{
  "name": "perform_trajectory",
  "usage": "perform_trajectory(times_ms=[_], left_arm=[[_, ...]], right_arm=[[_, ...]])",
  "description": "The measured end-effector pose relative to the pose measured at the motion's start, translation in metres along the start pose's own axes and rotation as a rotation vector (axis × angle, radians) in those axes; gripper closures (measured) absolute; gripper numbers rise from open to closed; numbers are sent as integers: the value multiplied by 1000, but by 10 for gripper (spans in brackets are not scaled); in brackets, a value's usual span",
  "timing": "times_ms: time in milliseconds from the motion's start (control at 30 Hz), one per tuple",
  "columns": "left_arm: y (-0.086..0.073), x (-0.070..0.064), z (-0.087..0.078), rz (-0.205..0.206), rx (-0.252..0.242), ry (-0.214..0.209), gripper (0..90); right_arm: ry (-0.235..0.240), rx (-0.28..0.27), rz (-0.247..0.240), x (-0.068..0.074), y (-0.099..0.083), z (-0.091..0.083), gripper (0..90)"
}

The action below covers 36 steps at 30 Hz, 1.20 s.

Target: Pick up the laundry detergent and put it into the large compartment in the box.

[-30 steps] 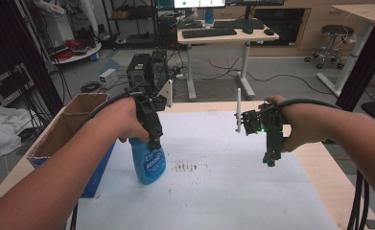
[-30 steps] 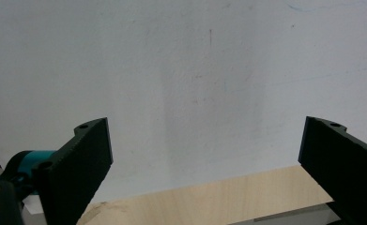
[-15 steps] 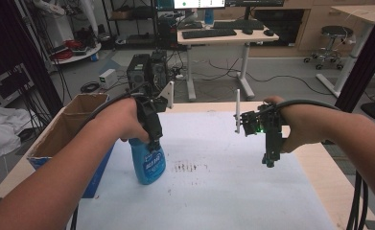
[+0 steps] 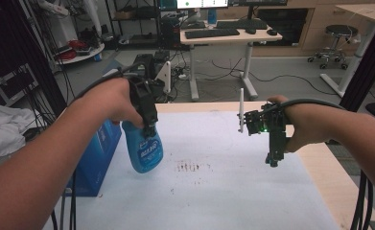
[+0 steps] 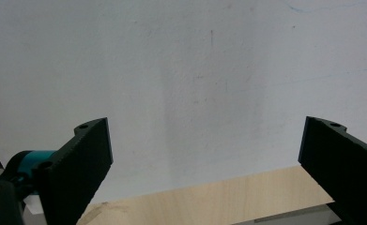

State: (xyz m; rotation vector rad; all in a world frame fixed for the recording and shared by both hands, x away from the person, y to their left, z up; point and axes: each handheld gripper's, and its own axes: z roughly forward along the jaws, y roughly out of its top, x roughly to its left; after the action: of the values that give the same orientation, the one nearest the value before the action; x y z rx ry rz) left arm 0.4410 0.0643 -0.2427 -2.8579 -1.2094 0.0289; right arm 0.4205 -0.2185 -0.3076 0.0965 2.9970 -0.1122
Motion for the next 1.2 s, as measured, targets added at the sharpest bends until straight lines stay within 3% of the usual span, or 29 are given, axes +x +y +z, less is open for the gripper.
perform_trajectory(times_ms=[67,100,200,233,333,433,600,633,767,833,867,900,967,1000,1200], left_arm=[[-2,1,-5,-4,-5,-7,376],[-6,3,-17,-4,-18,-24,376],[-10,5,-29,-7,-30,-38,376],[-16,8,-42,-21,-52,-49,376],[-22,11,-54,-30,-65,-54,376],[-34,19,-75,-68,-72,-54,376],[-47,27,-93,-108,-74,-39,376],[-54,30,-100,-137,-75,-33,376],[-66,38,-111,-164,-74,-31,376],[-78,47,-120,-204,-68,-25,376],[-78,47,-120,-204,-68,-25,376],[-86,51,-123,-239,-64,-19,376],[-86,51,-123,-239,-64,-19,376],[-97,60,-128,-269,-70,-17,376],[-118,82,-132,-342,-68,-16,376]], right_arm=[[1,1,-1,0,0,0,22],[1,-1,-6,0,0,0,22],[0,-3,1,1,1,0,22],[-1,-1,-4,1,2,0,22],[0,-3,-11,0,2,1,22],[3,1,-12,1,4,1,22],[3,0,-19,1,6,1,22],[3,-3,-25,1,6,1,22],[4,0,-26,1,6,1,22],[6,-2,-27,1,7,1,22],[5,-1,-24,1,7,1,22],[5,-3,-25,0,6,1,22],[7,0,-23,0,6,0,22],[7,0,-23,0,6,0,22],[6,3,-23,1,7,-1,22]])
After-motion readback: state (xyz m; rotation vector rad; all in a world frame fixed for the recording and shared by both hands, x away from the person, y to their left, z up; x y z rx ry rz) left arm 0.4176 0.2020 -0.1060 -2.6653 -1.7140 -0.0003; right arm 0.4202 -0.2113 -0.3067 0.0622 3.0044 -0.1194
